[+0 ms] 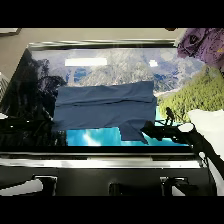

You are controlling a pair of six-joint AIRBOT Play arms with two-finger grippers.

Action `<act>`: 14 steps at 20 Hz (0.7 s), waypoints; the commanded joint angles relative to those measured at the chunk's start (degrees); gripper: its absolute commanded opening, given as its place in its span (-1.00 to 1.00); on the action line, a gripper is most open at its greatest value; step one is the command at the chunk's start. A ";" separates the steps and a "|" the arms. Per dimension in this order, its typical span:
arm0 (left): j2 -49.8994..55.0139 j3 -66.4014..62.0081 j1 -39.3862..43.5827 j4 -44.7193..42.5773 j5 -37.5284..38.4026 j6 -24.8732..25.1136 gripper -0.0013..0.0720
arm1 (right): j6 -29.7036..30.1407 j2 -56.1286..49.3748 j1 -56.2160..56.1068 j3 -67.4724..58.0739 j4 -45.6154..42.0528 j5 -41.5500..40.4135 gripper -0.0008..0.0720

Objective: Fold the clothes and pants, and hang the long-sleeved shirts on hangers.

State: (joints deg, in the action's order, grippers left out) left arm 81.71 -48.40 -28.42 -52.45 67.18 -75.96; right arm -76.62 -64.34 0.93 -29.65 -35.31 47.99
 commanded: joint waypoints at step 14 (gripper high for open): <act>-6.29 -6.67 1.62 3.74 4.07 -7.85 -0.93 | -20.31 17.46 -0.07 -6.45 -23.91 14.03 -0.91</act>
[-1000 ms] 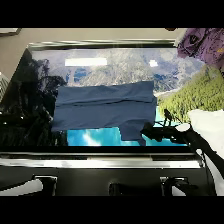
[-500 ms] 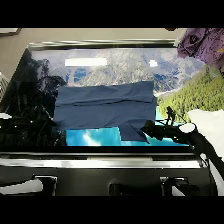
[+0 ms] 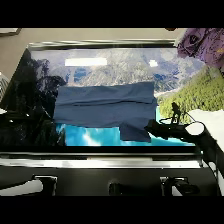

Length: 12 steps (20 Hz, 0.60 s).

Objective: Fold the clothes and pants, and hang the long-sleeved shirts on hangers.

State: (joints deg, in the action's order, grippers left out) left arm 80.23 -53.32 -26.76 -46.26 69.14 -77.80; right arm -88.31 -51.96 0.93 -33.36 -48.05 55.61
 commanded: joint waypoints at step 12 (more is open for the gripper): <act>-16.87 -1.88 4.76 -14.38 4.98 -12.66 -0.93 | -14.69 13.90 -0.07 -8.17 -19.19 21.18 -0.91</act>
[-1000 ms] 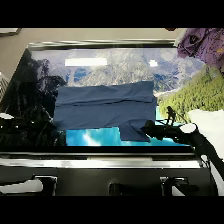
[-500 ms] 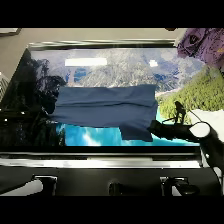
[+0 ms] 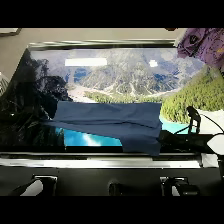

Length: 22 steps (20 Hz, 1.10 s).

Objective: Fold the clothes and pants, and hang the long-sleeved shirts on hangers.

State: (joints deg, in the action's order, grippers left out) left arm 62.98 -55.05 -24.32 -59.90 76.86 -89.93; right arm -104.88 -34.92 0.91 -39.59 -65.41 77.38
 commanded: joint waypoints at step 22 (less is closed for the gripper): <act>34.80 -22.05 11.91 -0.50 -14.78 -1.84 -0.90 | 14.05 -60.96 -0.15 -39.80 -0.15 -12.70 -0.85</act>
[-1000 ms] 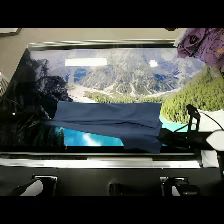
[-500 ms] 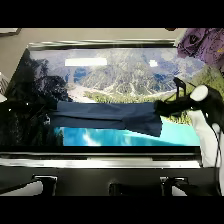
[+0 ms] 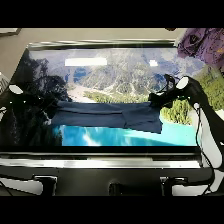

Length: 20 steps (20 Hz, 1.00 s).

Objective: Fold the clothes and pants, and hang the long-sleeved shirts on hangers.

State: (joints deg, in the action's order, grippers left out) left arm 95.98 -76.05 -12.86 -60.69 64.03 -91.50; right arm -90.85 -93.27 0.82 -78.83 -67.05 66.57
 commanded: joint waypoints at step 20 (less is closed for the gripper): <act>-3.82 -9.31 -2.29 -0.42 2.10 -3.13 0.69 | 24.90 -6.86 26.51 10.03 24.94 12.09 0.92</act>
State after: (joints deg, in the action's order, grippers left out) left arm 92.29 -85.25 -15.09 -61.06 65.71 -94.15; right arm -69.82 -97.17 27.03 -70.59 -47.22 79.88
